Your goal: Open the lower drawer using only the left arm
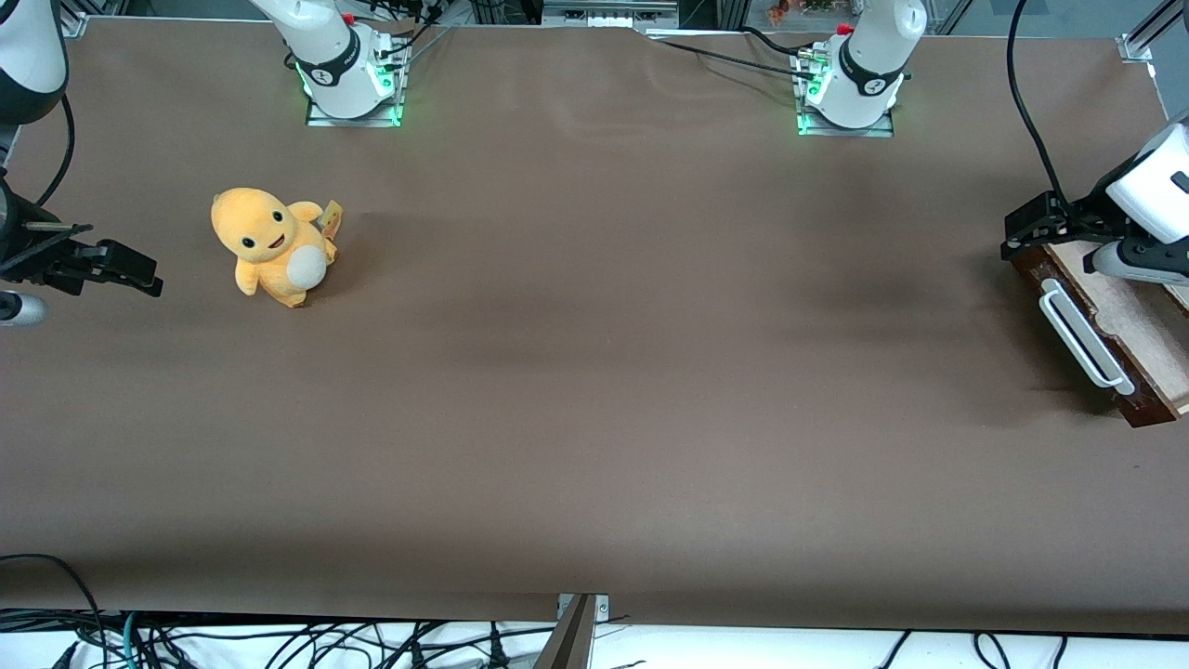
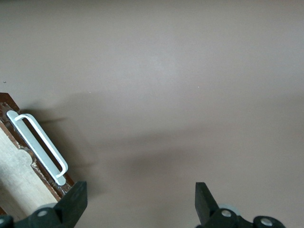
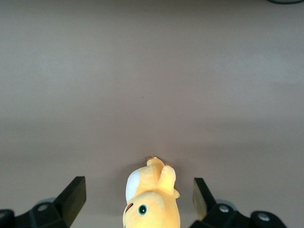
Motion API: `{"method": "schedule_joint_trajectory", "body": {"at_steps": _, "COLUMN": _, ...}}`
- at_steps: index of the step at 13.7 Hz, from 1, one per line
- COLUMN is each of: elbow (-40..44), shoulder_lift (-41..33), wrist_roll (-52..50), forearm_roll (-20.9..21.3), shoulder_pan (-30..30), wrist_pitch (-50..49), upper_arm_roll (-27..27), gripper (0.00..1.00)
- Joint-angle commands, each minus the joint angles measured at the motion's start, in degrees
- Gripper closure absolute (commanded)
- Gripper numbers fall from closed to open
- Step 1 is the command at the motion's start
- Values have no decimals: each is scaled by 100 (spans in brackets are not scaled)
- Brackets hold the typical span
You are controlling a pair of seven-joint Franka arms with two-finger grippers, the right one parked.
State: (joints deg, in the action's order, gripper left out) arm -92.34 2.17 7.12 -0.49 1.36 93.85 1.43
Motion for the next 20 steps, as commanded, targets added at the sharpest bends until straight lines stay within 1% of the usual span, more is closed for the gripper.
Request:
{"method": "schedule_joint_trajectory", "body": {"at_steps": 1, "elbow": -188, "shoulder_lift": -95, "wrist_roll": -105, "forearm_roll": 137, "shoulder_pan": -12, "wrist_pitch": 11, "upper_arm_roll": 15, "gripper": 0}}
{"method": "schedule_joint_trajectory", "body": {"at_steps": 4, "elbow": -153, "shoulder_lift": 29, "wrist_roll": -114, "forearm_roll": 129, "shoulder_pan": -4, "wrist_pitch": 2, "upper_arm_roll": 41, "gripper": 0}}
{"method": "schedule_joint_trajectory", "body": {"at_steps": 20, "elbow": -144, "shoulder_lift": 20, "wrist_roll": -105, "forearm_roll": 129, "shoulder_pan": 14, "wrist_pitch": -51, "upper_arm_roll": 41, "gripper": 0}}
